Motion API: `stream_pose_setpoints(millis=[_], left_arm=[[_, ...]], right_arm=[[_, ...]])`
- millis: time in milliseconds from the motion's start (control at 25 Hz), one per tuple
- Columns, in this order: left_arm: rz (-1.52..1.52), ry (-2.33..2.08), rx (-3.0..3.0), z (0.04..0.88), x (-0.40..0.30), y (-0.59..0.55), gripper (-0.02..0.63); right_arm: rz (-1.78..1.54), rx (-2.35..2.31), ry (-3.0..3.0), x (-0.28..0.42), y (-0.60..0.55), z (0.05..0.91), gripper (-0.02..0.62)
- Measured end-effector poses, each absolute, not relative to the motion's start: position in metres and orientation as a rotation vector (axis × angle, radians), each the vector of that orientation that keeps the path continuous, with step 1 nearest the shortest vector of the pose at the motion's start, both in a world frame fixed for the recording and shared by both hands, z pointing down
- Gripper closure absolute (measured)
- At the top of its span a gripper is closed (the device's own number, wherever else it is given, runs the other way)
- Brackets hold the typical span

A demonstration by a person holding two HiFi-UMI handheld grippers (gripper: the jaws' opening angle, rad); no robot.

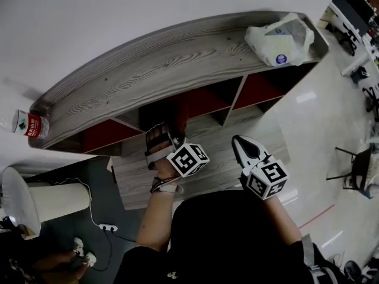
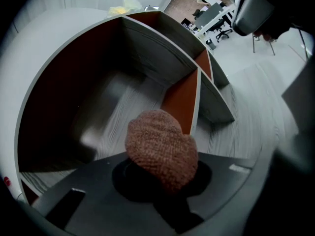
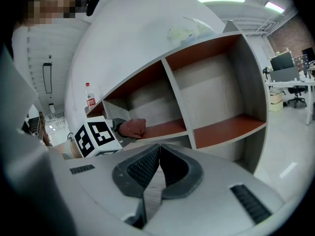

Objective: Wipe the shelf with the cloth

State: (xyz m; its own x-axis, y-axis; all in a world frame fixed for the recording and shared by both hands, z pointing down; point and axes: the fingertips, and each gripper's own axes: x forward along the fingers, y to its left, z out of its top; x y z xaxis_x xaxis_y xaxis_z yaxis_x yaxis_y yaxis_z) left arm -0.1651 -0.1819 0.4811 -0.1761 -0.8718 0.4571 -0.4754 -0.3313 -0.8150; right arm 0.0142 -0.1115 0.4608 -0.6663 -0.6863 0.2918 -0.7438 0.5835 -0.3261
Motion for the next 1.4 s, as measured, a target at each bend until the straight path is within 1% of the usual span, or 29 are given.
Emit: stream_pose_setpoints(millis=[520,640,800,1040,1160,1400], left_arm=[[-1.341,1.312,-1.891,0.478,-0.04,-0.219,0.541],[-1.313,1.304,-1.921,0.477,-0.025,-0.223,0.541],[-1.281,1.325,-1.951,0.476,-0.022,-0.225,0.543],[-1.207,1.348,-2.056,0.474,-0.023,-0.222,0.543],[-1.052,1.441,-2.281,0.471,-0.037,-0.214,0.537],[-0.596,1.745,-2.642,0.456,-0.088,-0.196,0.529]], right_arm=[[0.66,1.581,-2.511,0.117,-0.097,0.459,0.598],[0.658,1.66,-2.466,0.138,-0.089,0.458,0.598],[0.669,1.724,-2.424,0.154,-0.081,0.458,0.597],[0.668,1.7,-2.441,0.145,-0.079,0.456,0.597],[0.667,1.668,-2.468,0.136,-0.082,0.455,0.598],[0.668,1.553,-2.526,0.107,-0.091,0.458,0.597]])
